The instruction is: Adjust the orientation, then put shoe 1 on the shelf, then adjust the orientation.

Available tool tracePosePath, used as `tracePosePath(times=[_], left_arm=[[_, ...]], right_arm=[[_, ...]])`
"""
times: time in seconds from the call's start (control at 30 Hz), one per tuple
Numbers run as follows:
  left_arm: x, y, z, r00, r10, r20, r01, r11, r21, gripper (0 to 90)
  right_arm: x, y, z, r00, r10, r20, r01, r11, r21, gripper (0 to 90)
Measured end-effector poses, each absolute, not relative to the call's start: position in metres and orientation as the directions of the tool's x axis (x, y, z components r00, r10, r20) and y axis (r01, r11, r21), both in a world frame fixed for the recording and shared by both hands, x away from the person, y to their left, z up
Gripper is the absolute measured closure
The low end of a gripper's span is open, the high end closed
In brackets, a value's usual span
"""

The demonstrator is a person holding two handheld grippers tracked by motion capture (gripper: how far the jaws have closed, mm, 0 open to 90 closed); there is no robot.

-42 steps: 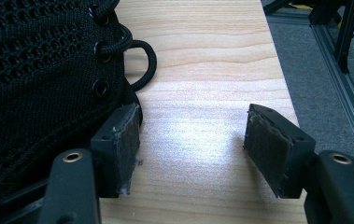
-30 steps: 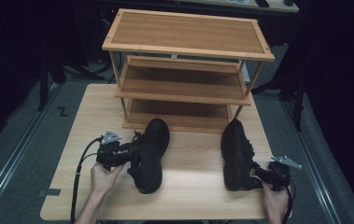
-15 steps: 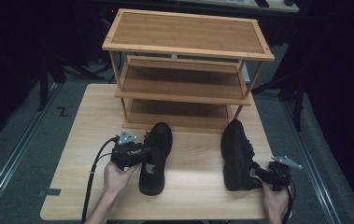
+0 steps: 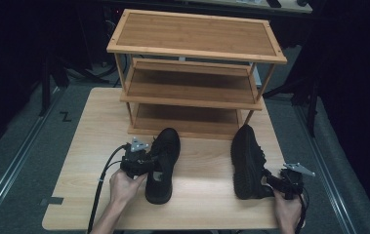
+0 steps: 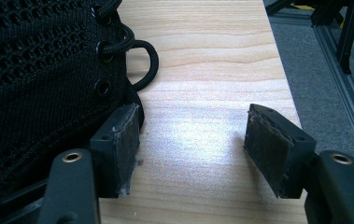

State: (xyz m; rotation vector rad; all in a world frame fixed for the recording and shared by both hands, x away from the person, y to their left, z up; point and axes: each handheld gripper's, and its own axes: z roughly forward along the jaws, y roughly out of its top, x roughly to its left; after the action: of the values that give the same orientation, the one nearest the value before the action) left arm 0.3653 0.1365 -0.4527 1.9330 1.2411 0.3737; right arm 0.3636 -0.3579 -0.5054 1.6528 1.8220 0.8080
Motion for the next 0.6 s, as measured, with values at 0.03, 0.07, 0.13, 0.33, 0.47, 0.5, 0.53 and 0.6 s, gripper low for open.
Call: tracePosePath(times=[0.03, 0.07, 0.13, 0.33, 0.47, 0.5, 0.53, 0.6], left_arm=[[0.3657, 0.1363, -0.4531, 0.476, 0.862, -0.175, 0.634, -0.198, 0.748, 72.9], [0.3661, 0.1359, -0.4539, 0.475, 0.859, -0.189, 0.637, -0.188, 0.748, 75.5], [0.3656, 0.1340, -0.4556, 0.469, 0.861, -0.197, 0.637, -0.175, 0.751, 80.0], [0.3631, 0.1345, -0.4560, 0.452, 0.867, -0.207, 0.629, -0.146, 0.763, 85.5], [0.3629, 0.1341, -0.4546, 0.448, 0.862, -0.237, 0.630, -0.116, 0.768, 87.3], [0.3633, 0.1339, -0.4544, 0.448, 0.859, -0.247, 0.631, -0.108, 0.769, 87.6], [0.3635, 0.1332, -0.4542, 0.448, 0.856, -0.258, 0.631, -0.098, 0.770, 88.0], [0.3639, 0.1318, -0.4543, 0.452, 0.850, -0.272, 0.630, -0.088, 0.772, 88.1]], right_arm=[[0.3636, -0.3578, -0.5054, -0.097, 0.995, -0.001, 0.668, 0.066, 0.741, 36.0], [0.3636, -0.3578, -0.5054, -0.097, 0.995, -0.001, 0.668, 0.066, 0.742, 36.0], [0.3636, -0.3578, -0.5054, -0.097, 0.995, -0.001, 0.668, 0.066, 0.741, 36.0], [0.3636, -0.3578, -0.5054, -0.099, 0.995, 0.000, 0.668, 0.066, 0.741, 36.0], [0.3636, -0.3578, -0.5054, -0.099, 0.995, -0.001, 0.668, 0.068, 0.741, 36.1], [0.3636, -0.3578, -0.5054, -0.099, 0.995, 0.000, 0.668, 0.067, 0.741, 36.0], [0.3636, -0.3578, -0.5054, -0.100, 0.995, -0.001, 0.667, 0.068, 0.742, 36.0], [0.3636, -0.3578, -0.5054, -0.100, 0.995, -0.001, 0.668, 0.068, 0.742, 36.0]])
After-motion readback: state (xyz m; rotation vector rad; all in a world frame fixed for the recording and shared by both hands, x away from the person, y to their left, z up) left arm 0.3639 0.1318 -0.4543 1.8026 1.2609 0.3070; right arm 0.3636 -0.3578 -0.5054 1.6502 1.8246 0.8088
